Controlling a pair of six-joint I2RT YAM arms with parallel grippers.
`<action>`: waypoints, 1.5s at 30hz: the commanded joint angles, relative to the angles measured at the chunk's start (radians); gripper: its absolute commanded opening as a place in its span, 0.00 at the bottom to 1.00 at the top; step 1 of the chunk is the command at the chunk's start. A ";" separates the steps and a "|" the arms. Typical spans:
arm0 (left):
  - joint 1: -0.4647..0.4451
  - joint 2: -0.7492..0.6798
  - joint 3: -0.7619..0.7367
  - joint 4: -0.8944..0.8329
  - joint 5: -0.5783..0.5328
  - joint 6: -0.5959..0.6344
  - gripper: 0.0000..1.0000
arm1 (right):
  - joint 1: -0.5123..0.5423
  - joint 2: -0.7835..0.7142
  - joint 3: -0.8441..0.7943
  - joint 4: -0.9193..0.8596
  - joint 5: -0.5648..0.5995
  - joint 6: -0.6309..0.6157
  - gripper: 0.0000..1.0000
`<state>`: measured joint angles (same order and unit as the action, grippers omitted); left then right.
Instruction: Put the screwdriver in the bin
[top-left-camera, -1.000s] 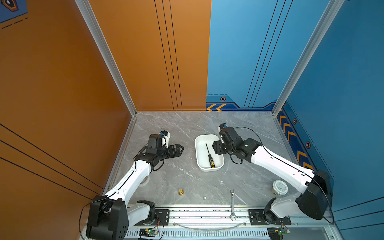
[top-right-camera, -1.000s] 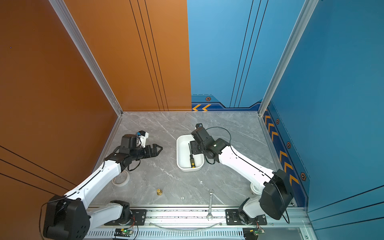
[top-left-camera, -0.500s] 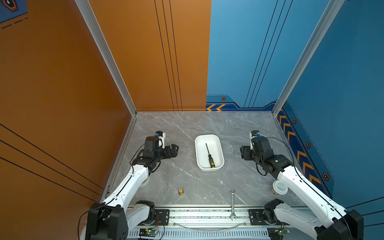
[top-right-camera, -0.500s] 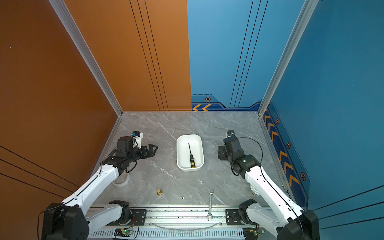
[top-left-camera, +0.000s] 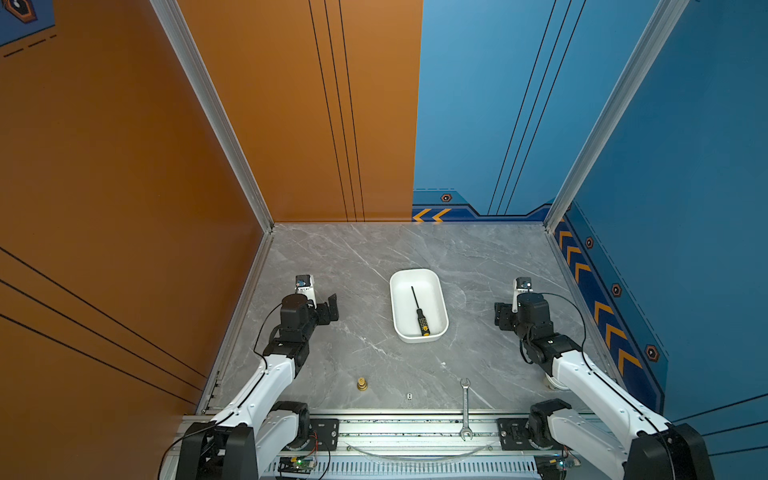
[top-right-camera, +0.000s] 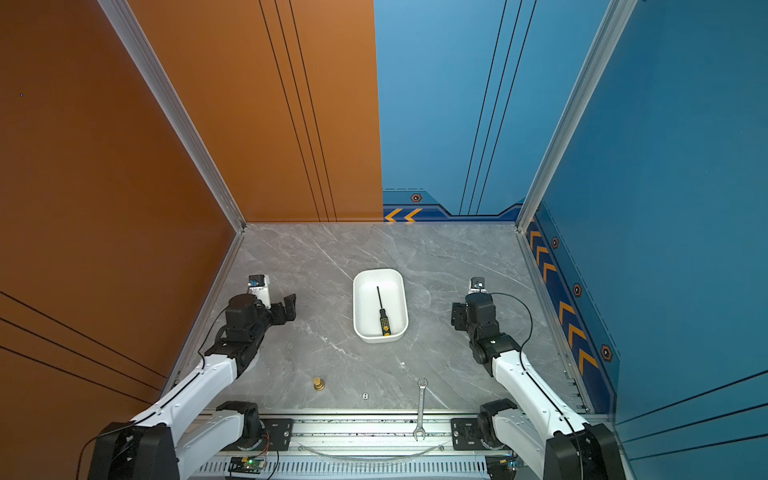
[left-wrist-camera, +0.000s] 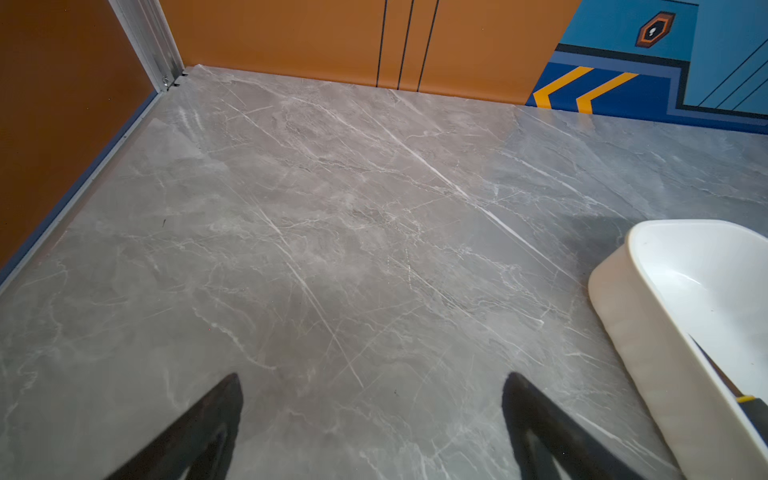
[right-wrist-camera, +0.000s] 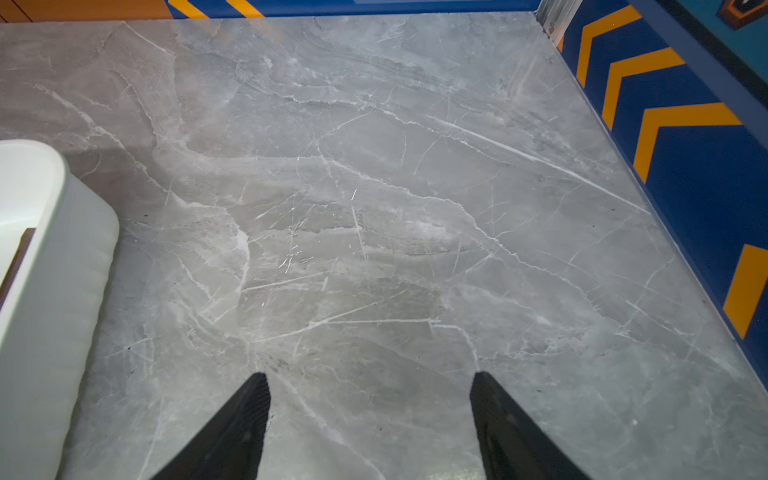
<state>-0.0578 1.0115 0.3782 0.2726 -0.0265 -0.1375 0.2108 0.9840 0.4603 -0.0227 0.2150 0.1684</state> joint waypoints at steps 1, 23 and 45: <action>0.021 0.037 -0.020 0.157 -0.031 0.052 0.98 | -0.029 0.018 -0.026 0.187 0.028 -0.042 0.75; 0.036 0.323 -0.029 0.448 0.037 0.071 0.98 | -0.141 0.338 -0.137 0.797 -0.060 -0.149 0.74; 0.036 0.315 -0.050 0.489 0.201 0.141 0.98 | -0.179 0.561 -0.111 0.975 -0.104 -0.115 0.75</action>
<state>-0.0254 1.3262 0.3244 0.7448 0.1219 -0.0357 0.0399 1.5379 0.3332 0.9291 0.1310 0.0414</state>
